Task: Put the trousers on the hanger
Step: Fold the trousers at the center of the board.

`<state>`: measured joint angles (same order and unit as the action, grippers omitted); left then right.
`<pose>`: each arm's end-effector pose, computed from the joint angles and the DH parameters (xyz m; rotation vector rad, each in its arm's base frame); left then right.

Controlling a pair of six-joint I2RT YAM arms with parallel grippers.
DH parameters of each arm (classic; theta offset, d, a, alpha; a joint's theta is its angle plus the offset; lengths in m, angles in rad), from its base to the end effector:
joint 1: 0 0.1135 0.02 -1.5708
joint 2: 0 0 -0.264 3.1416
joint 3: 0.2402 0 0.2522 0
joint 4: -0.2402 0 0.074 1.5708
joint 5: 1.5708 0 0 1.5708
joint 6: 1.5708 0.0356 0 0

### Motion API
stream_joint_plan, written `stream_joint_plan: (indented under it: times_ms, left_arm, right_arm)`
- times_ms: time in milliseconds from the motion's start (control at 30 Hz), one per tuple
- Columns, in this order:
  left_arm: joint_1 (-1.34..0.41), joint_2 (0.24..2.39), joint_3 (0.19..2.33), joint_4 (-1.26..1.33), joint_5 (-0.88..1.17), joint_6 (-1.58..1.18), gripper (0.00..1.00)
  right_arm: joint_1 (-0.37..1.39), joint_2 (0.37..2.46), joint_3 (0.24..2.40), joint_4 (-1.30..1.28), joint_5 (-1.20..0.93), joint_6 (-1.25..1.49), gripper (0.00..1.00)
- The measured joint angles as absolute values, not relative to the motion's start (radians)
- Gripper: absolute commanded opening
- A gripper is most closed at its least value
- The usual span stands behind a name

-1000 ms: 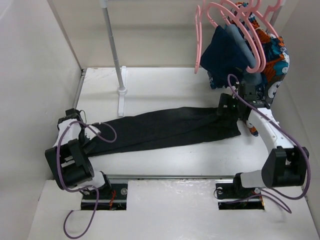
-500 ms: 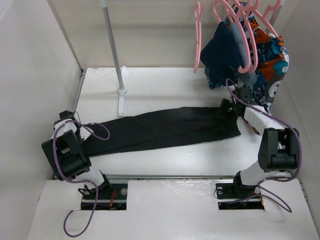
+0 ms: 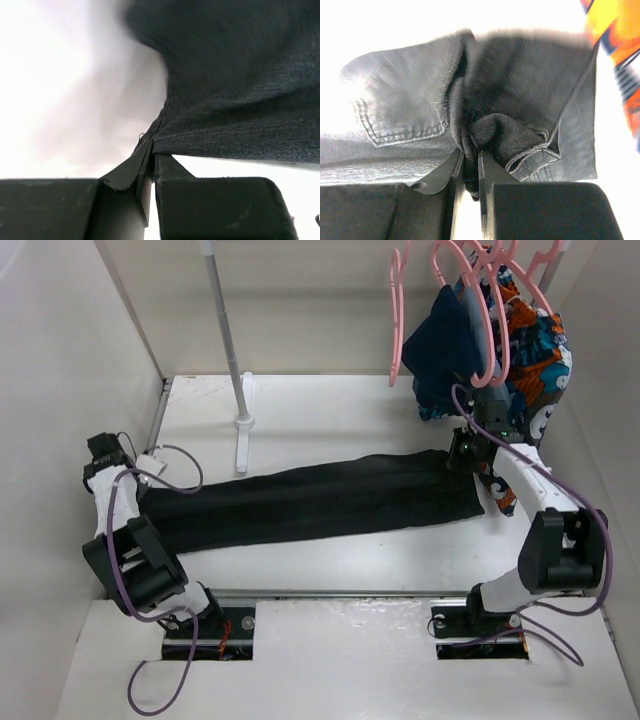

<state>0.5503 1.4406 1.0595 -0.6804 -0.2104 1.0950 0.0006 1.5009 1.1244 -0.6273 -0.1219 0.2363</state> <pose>0.2420 0.1572 0.2448 0.6916 2.7676 0.7489 0.3101 0.0045 0.2504 0.2580 2.5696 0.2454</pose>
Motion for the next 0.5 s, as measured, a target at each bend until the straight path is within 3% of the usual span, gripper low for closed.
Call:
stream_joint_plan:
  times_ms: [300, 400, 500]
  left_arm:
    - [0.462, 1.382, 1.283, -0.516, -0.088, 1.034, 0.00]
    - [0.451, 1.346, 1.251, -0.490, -0.094, 1.066, 0.00]
    - [0.455, 1.298, 1.085, -0.471, -0.152, 1.135, 0.00]
  right_arm:
    - [0.018, 1.430, 1.306, -0.651, -0.010, 0.161, 0.00]
    - [0.020, 1.399, 1.261, -0.631, 0.023, 0.157, 0.00]
    - [0.020, 1.329, 1.154, -0.614, 0.041, 0.162, 0.00]
